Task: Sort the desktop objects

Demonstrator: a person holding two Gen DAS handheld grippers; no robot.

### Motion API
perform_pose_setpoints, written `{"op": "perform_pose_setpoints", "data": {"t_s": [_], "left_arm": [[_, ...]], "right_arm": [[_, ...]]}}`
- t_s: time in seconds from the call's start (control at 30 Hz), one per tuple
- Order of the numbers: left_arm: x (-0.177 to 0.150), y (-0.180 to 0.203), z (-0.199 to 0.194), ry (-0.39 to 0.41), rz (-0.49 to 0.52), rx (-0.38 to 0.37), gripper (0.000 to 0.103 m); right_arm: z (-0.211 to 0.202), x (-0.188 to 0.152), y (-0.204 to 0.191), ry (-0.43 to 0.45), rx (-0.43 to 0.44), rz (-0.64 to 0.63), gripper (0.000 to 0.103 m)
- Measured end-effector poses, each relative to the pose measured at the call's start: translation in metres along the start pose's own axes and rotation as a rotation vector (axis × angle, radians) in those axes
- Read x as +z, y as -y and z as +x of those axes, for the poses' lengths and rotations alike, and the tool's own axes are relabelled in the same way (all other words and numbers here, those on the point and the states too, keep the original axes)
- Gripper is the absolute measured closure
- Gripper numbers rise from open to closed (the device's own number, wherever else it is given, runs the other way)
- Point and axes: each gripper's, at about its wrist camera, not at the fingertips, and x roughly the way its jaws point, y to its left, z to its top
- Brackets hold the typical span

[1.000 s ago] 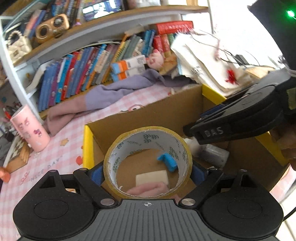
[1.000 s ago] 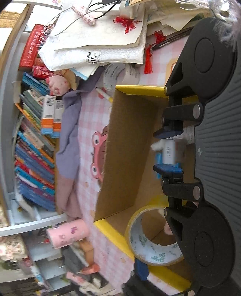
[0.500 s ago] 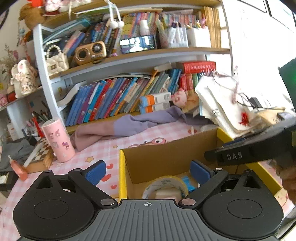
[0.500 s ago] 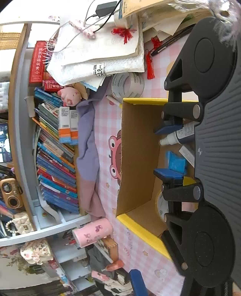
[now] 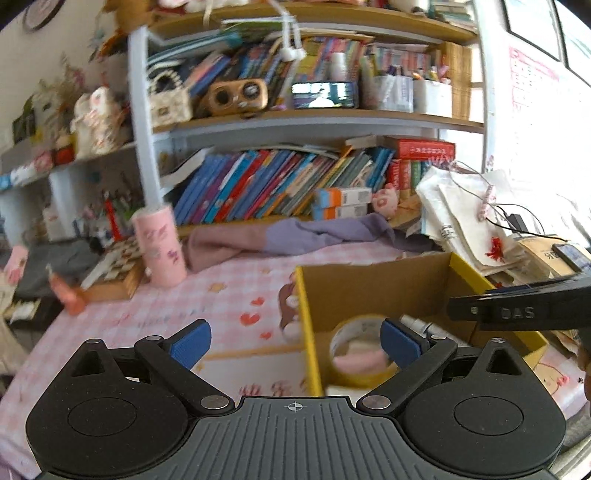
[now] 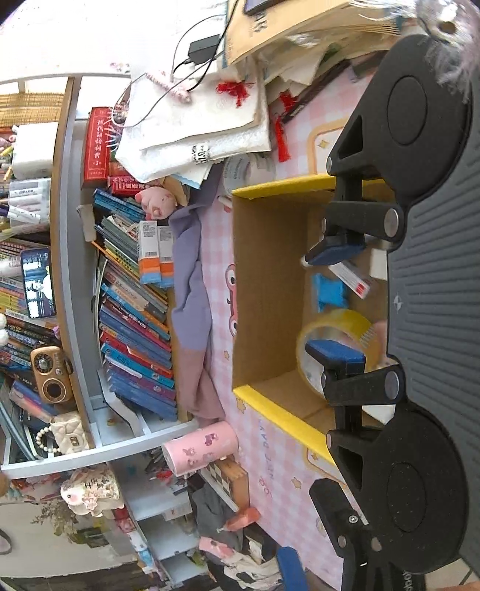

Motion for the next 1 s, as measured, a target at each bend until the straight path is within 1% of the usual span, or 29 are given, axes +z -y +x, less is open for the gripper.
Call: {"op": "perform_pose_setpoints", "data": {"t_s": [0.07,0.1,0.2,0.33,0.47,0.53,0.67,0.8,0.9,1.0], "left_arm": [[-0.008,-0.012,-0.008,-0.015,-0.024,0.009,0.003],[-0.012,-0.018,-0.011,-0.027,-0.034,0.015,0.003],[-0.025,-0.031,-0.020,-0.060,-0.052,0.038,0.003],[-0.044,-0.044,-0.034,-0.097,-0.058,0.066,0.003],[-0.064,-0.053,-0.053,-0.106,-0.053,0.105,0.003],[-0.072,-0.058,-0.060,-0.108,-0.056,0.112,0.003],[-0.085,-0.064,-0.073,-0.128,-0.052,0.094,0.003],[-0.093,-0.066,-0.082,-0.140,-0.015,0.085,0.003],[-0.096,-0.072,-0.088,-0.133,-0.042,0.063,0.003],[-0.099,-0.077,-0.091,-0.135,-0.055,0.055,0.000]], "right_arm": [[-0.007,-0.008,-0.010,0.000,-0.011,0.005,0.058],[-0.010,-0.012,-0.015,-0.001,-0.020,0.001,0.054],[-0.021,-0.027,-0.033,-0.005,-0.042,-0.010,0.052],[-0.035,-0.048,-0.054,-0.009,-0.074,-0.004,0.047],[-0.049,-0.074,-0.073,-0.008,-0.102,0.008,0.043],[-0.055,-0.086,-0.081,-0.013,-0.115,0.004,0.041],[-0.062,-0.105,-0.093,-0.046,-0.111,0.022,0.039],[-0.068,-0.113,-0.106,-0.051,-0.104,0.010,0.033],[-0.072,-0.118,-0.115,-0.051,-0.097,-0.006,0.031],[-0.075,-0.124,-0.122,-0.051,-0.095,-0.029,0.028]]}}
